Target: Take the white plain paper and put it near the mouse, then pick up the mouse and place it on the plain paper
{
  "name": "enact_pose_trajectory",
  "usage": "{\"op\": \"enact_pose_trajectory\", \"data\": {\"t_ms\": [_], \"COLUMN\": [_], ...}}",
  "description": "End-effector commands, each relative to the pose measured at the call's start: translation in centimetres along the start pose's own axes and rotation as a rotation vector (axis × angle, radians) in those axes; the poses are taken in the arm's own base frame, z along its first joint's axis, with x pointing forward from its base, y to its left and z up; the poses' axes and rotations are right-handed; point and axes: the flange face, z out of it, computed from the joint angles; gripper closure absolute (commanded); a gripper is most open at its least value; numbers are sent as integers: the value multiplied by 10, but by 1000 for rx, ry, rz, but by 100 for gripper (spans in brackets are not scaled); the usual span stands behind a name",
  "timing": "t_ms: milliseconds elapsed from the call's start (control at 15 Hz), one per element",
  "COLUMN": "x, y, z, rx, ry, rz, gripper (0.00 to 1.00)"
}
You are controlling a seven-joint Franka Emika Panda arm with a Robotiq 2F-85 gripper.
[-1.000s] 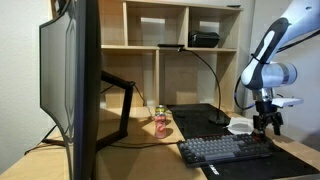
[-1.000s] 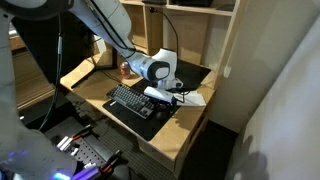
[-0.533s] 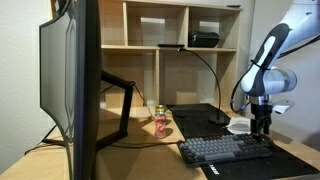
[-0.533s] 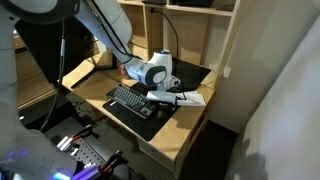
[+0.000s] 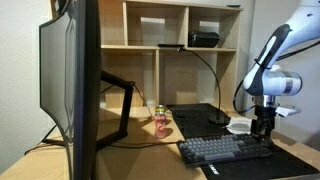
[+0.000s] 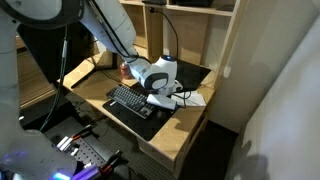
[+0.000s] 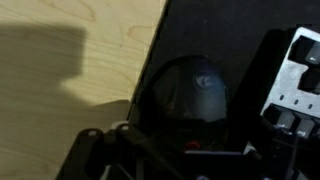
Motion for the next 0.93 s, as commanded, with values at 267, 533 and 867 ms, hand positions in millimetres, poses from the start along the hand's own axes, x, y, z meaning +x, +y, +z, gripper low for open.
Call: {"op": "enact_pose_trajectory", "data": {"t_ms": [267, 533, 867], "x": [0, -1, -44], "y": [-3, 0, 19], "z": [5, 1, -47], "rx": [38, 9, -52], "ry": [88, 92, -22], "rz": [21, 41, -19], "gripper": [47, 57, 57]}}
